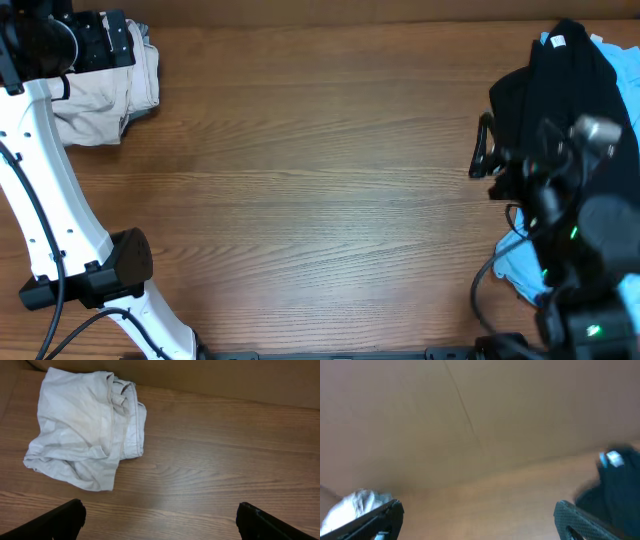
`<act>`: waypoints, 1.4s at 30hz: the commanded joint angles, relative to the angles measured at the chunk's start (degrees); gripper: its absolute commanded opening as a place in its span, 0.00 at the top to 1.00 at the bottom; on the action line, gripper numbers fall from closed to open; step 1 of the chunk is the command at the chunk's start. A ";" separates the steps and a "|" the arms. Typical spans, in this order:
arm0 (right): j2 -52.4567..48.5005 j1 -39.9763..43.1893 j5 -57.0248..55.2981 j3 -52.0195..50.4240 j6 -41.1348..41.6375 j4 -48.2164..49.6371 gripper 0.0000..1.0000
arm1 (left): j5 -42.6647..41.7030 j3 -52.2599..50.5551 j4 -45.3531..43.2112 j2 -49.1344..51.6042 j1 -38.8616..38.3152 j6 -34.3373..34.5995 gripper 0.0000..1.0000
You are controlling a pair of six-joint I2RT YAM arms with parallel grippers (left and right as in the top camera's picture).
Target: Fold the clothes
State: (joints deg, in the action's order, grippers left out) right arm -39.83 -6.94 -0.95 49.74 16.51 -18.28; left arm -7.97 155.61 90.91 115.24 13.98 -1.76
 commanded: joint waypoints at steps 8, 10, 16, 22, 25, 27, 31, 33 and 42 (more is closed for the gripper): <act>27.26 -0.02 -1.57 -40.02 -0.02 19.80 0.00 | -0.46 -0.09 -0.07 0.39 0.24 0.48 0.00; 30.27 -0.02 -1.57 -43.41 -0.02 20.22 0.00 | -0.46 -0.11 -0.07 0.39 0.24 0.50 0.00; 37.38 -0.02 -2.05 -49.05 -0.07 19.96 0.00 | -0.46 -0.11 -0.07 0.39 0.24 0.50 0.00; 39.67 -0.13 -1.79 -49.27 -0.04 13.81 0.00 | -0.44 -0.09 -0.07 0.39 0.24 0.50 0.00; 39.67 -0.13 -1.79 -49.27 -0.04 13.86 0.00 | -0.46 -0.11 -0.09 0.39 0.24 0.50 0.00; 39.67 -0.13 -1.79 -49.27 -0.04 13.84 0.00 | -0.46 -0.11 -0.09 0.39 0.24 0.50 0.00; 39.67 -0.13 -1.79 -49.27 -0.04 13.81 0.00 | -0.46 -0.11 -0.09 0.39 0.24 0.50 0.00; 39.67 -0.13 -1.79 -49.27 -0.04 13.81 0.00 | -0.46 -0.11 -0.09 0.39 0.24 0.50 0.00; 39.67 -0.13 -1.79 -49.27 -0.04 13.81 0.00 | -0.46 -0.09 -0.07 0.39 0.24 0.48 0.00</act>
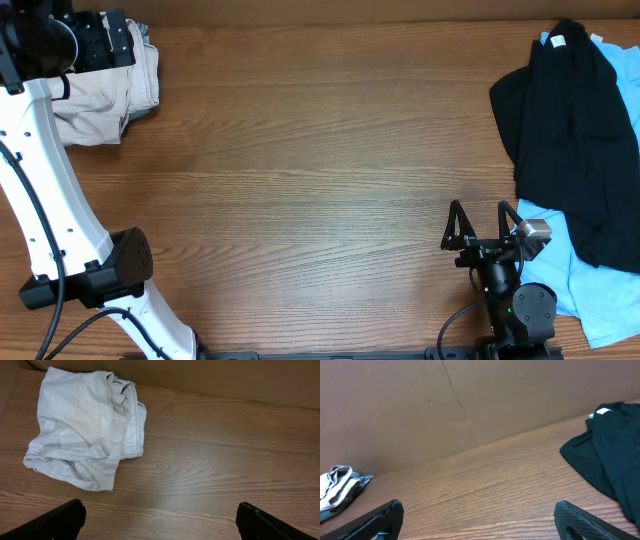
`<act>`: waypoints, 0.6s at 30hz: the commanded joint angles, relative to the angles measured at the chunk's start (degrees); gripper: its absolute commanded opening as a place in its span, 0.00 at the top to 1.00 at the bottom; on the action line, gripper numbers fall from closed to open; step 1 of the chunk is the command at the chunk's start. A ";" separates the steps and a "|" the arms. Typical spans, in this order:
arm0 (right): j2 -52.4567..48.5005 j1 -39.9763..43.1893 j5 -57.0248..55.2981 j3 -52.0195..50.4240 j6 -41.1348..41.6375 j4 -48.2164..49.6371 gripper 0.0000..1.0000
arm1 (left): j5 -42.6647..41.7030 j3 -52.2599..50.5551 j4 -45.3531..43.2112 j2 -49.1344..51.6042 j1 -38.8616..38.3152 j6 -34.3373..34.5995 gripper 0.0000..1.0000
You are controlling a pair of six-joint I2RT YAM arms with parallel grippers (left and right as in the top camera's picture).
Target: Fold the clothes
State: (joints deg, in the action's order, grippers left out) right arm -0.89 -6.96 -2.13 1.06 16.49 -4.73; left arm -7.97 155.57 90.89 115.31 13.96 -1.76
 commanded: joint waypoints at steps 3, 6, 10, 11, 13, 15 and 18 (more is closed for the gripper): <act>0.72 -0.11 -0.61 -0.59 -0.02 0.26 0.00 | -0.35 -0.07 -0.04 0.33 0.26 0.46 0.00; 0.72 -0.11 -0.61 -0.59 -0.02 0.26 0.00 | -0.48 -0.07 -0.04 0.50 -0.17 0.50 0.00; 0.72 -0.11 -0.61 -0.59 -0.02 0.26 0.00 | -0.44 -0.26 -0.04 0.00 -1.40 0.48 0.00; 0.72 -0.11 -0.61 -0.59 -0.02 0.26 0.00 | -0.44 -0.59 -0.07 -0.42 -2.08 0.50 0.00; 0.72 -0.11 -0.61 -0.59 -0.02 0.26 0.00 | -0.46 -1.88 -0.07 -1.79 -3.69 0.50 0.00; 0.72 -0.11 -0.61 -0.59 -0.02 0.26 0.00 | -0.44 -4.76 -0.09 -4.20 -5.66 0.50 0.00; 0.72 -0.11 -0.61 -0.59 -0.02 0.26 0.00 | -0.44 -12.26 -0.15 -9.33 -9.09 0.50 0.00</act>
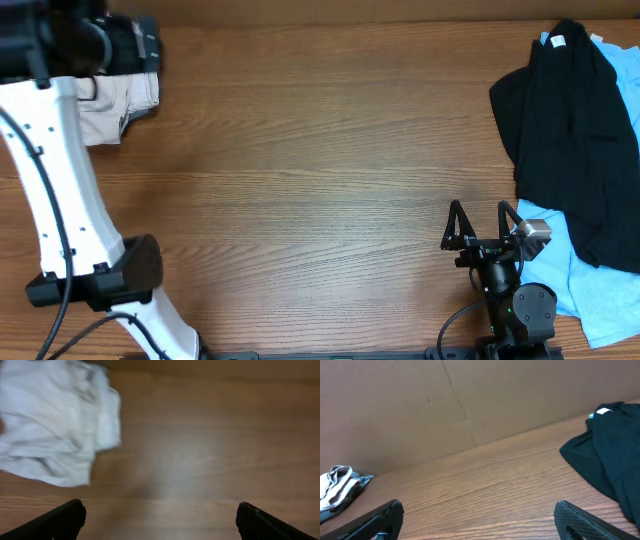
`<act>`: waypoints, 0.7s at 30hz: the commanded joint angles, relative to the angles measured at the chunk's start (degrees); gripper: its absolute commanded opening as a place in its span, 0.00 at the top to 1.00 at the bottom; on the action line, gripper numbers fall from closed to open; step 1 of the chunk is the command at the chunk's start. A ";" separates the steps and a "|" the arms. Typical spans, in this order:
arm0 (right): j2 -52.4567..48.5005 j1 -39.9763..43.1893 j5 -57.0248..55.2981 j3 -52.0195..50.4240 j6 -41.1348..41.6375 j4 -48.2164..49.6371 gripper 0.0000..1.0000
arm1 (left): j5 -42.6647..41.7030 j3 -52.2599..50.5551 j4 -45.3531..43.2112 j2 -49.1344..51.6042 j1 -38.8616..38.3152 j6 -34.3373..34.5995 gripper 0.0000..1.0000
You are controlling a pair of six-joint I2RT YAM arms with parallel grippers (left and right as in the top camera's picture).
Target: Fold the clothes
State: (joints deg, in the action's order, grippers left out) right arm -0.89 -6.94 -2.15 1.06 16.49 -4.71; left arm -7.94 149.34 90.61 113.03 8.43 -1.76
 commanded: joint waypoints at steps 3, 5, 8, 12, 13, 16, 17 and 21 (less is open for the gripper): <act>0.72 -0.13 -0.59 -0.59 -0.02 0.24 0.00 | -0.48 -16.04 0.17 -13.25 -7.15 0.50 0.00; 0.72 -0.13 -0.59 -0.59 -0.02 0.24 0.00 | -0.48 -22.60 0.20 -17.42 -9.25 0.50 0.00; 0.72 -0.13 -0.59 -0.59 -0.02 0.24 0.00 | -0.48 -31.91 0.17 -23.50 -10.99 0.50 0.00; 0.72 -0.13 -0.59 -0.59 -0.02 0.24 0.00 | -0.46 -44.02 0.17 -31.26 -10.80 0.50 0.00; 0.72 -0.13 -0.59 -0.59 -0.02 0.24 0.00 | -0.39 -47.12 0.17 -33.20 -10.67 0.46 0.00; 0.72 -0.13 -0.59 -0.59 -0.02 0.24 0.00 | 2.19 -56.70 -4.04 -39.69 -10.60 0.48 0.00; 0.72 -0.13 -0.59 -0.59 -0.02 0.24 0.00 | 2.62 -60.37 -7.52 -42.16 -10.60 0.46 0.00; 0.72 -0.13 -0.59 -0.59 -0.02 0.24 0.00 | 3.89 -75.73 -25.68 -52.50 -10.60 0.42 0.00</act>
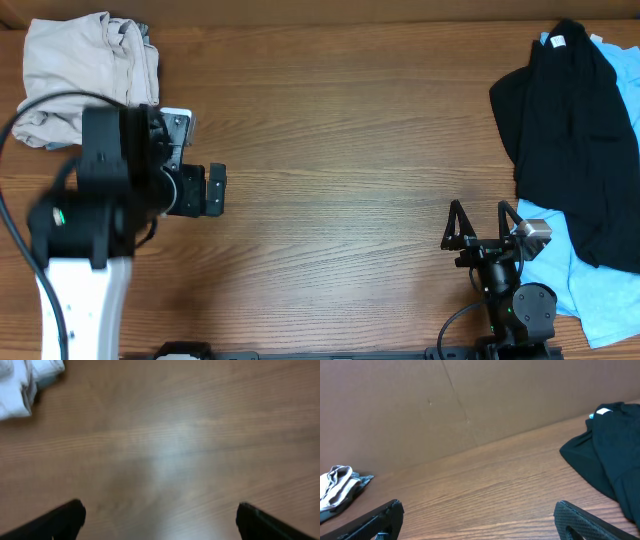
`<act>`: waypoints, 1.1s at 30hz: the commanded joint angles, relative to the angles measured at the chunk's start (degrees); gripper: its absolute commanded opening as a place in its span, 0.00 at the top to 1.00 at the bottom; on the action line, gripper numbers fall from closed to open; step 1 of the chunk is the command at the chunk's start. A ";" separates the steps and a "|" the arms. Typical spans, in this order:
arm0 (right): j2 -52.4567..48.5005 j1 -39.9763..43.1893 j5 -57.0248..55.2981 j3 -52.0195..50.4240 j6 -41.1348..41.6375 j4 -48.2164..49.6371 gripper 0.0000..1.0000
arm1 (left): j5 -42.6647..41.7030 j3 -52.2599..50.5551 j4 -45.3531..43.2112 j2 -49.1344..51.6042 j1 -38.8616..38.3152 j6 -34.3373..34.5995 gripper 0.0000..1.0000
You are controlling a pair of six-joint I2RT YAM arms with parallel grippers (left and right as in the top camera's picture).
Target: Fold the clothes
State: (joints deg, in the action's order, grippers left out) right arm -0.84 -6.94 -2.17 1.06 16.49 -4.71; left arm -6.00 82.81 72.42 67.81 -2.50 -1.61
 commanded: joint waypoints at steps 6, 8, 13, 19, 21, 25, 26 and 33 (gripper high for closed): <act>0.68 -0.13 -0.57 -0.59 -0.02 0.24 0.00 | 1.49 -34.45 -40.28 -24.13 0.33 0.13 0.00; 0.68 -0.13 -0.57 -0.59 -0.02 0.24 0.00 | 1.49 -42.45 -49.44 -29.51 0.33 0.13 0.00; 0.68 -0.13 -0.57 -0.59 -0.02 0.24 0.00 | 1.51 -59.47 -65.07 -41.94 0.33 0.15 0.00; 0.68 -0.13 -0.57 -0.59 -0.02 0.24 0.00 | 1.99 -73.07 -73.05 -55.30 0.35 0.11 0.00; 0.68 -0.13 -0.57 -0.59 -0.02 0.24 0.00 | 2.43 -75.65 -73.11 -58.25 0.35 0.11 0.00; 0.68 -0.13 -0.57 -0.59 -0.02 0.24 0.00 | 3.61 -79.97 -73.09 -62.84 0.87 0.13 0.00; 0.68 -0.13 -0.57 -0.59 -0.02 0.24 0.00 | 3.61 -81.00 -73.11 -63.93 1.25 0.13 0.00; 0.68 -0.13 -0.57 -0.59 -0.02 0.24 0.00 | 3.08 -82.53 -68.08 -67.65 3.06 0.48 0.00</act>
State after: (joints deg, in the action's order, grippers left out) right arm -0.84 -6.94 -2.17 1.06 16.47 -4.73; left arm -3.62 0.62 4.01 1.21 -0.21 -1.58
